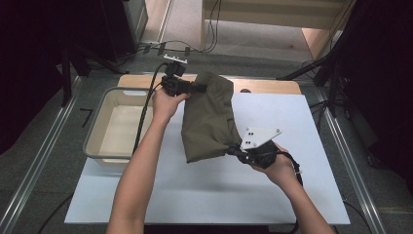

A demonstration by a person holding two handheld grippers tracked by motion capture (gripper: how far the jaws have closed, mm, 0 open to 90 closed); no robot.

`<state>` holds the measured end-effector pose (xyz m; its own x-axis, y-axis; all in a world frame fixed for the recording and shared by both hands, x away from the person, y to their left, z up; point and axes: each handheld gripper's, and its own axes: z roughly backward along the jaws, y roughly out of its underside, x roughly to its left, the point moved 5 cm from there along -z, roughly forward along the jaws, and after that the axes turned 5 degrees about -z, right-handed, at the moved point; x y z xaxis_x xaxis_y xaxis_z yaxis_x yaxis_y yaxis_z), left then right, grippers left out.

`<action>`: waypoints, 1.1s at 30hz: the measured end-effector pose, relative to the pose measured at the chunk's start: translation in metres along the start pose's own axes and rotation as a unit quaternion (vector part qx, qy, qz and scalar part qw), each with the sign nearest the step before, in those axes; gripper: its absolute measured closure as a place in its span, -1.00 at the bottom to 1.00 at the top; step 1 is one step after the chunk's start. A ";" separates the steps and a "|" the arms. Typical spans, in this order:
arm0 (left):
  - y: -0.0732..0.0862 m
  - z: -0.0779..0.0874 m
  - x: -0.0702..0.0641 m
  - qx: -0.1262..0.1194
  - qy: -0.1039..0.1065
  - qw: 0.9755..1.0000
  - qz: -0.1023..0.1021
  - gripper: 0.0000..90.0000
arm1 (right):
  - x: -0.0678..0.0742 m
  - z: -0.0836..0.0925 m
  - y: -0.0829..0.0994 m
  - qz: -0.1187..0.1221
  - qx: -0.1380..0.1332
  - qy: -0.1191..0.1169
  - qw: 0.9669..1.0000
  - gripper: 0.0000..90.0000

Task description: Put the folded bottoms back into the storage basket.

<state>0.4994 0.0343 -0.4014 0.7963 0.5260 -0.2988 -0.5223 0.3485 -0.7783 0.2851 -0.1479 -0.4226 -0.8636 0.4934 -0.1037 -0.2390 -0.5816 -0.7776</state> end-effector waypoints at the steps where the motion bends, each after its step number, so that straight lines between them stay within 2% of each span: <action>1: 0.000 0.001 0.001 0.000 -0.001 1.000 0.000 0.54 | 0.000 -0.001 -0.001 0.001 -0.001 0.000 1.000 0.83; 33: -0.002 0.039 0.014 -0.003 -0.019 1.000 -0.004 0.54 | 0.011 -0.019 -0.036 0.021 -0.006 -0.011 1.000 0.84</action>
<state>0.5001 0.0712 -0.3829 0.7884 0.5523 -0.2708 -0.5135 0.3486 -0.7841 0.2924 -0.1094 -0.4073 -0.8823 0.4543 -0.1226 -0.1975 -0.5940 -0.7799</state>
